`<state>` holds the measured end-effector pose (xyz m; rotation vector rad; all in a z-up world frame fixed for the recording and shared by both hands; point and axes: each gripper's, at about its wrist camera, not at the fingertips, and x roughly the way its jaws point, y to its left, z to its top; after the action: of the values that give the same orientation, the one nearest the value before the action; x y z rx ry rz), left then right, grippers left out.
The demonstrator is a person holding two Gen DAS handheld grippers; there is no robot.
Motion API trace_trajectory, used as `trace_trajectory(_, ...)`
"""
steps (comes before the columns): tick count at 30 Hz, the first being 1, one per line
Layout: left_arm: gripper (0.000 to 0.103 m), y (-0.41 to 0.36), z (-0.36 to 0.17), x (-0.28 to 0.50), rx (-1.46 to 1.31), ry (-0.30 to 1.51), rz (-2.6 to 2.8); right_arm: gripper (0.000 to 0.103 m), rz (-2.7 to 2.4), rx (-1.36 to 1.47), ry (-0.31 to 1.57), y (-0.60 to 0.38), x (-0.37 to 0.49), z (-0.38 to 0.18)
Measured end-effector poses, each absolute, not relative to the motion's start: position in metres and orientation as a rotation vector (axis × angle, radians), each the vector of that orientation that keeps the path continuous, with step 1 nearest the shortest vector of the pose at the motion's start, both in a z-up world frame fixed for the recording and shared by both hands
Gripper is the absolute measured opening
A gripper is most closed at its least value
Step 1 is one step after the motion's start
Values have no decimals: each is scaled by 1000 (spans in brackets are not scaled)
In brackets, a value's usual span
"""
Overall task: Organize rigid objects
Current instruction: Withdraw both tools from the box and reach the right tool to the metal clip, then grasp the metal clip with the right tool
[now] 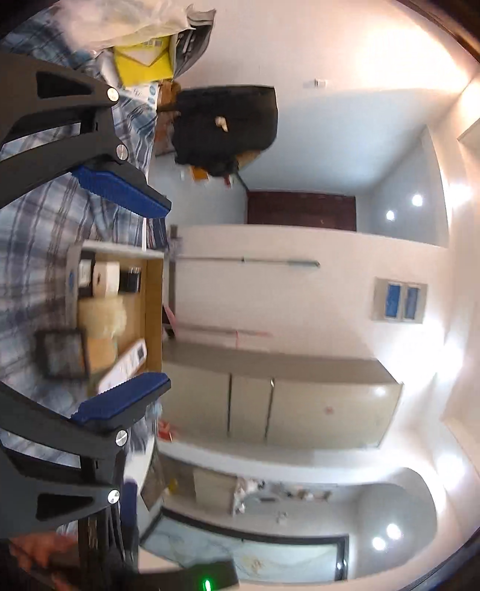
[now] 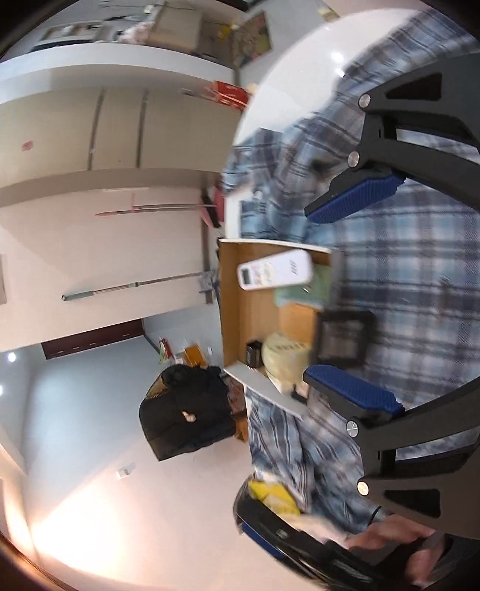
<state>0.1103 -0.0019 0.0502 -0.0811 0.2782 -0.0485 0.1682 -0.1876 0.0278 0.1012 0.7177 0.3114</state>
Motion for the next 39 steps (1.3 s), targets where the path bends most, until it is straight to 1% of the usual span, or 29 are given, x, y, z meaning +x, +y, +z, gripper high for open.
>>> trace_trajectory(2, 89, -10, 52, 97, -74, 273, -68, 78, 307, 115, 725, -190, 157, 25)
trace_trajectory(6, 103, -17, 45, 76, -59, 235, -66, 78, 268, 124, 709, -196, 137, 21)
trace_trajectory(9, 103, -20, 34, 66, -29, 220, -64, 79, 224, 119, 690, -198, 124, 13)
trace_trajectory(11, 103, -24, 25, 67, 3, 231, -66, 79, 215, 107, 712, -196, 125, 4)
trace_trajectory(14, 103, -25, 10, 65, 7, 220, -49, 79, 227, 69, 874, -185, 142, -19)
trace_trajectory(16, 103, -21, -6, 66, -10, 194, -8, 79, 247, 92, 984, -183, 154, -37)
trace_trajectory(18, 103, -14, -10, 79, -31, 275, -7, 77, 235, 88, 1060, -180, 161, -51)
trace_trajectory(23, 103, 12, -20, 90, -156, 334, 41, 76, 202, 50, 1126, -171, 169, -69)
trace_trajectory(25, 103, 15, -25, 97, -169, 372, 51, 72, 191, 55, 1162, -170, 172, -76)
trace_trajectory(26, 103, 16, -26, 97, -173, 378, 51, 71, 184, 58, 1180, -169, 174, -79)
trace_trajectory(29, 103, 15, -25, 95, -172, 367, 48, 68, 165, 46, 1219, -160, 177, -89)
trace_trajectory(33, 103, 13, -22, 88, -163, 327, 37, 58, 137, 42, 1226, -155, 176, -90)
trace_trajectory(39, 103, 11, -19, 86, -160, 319, 35, 57, 118, 35, 1231, -154, 172, -90)
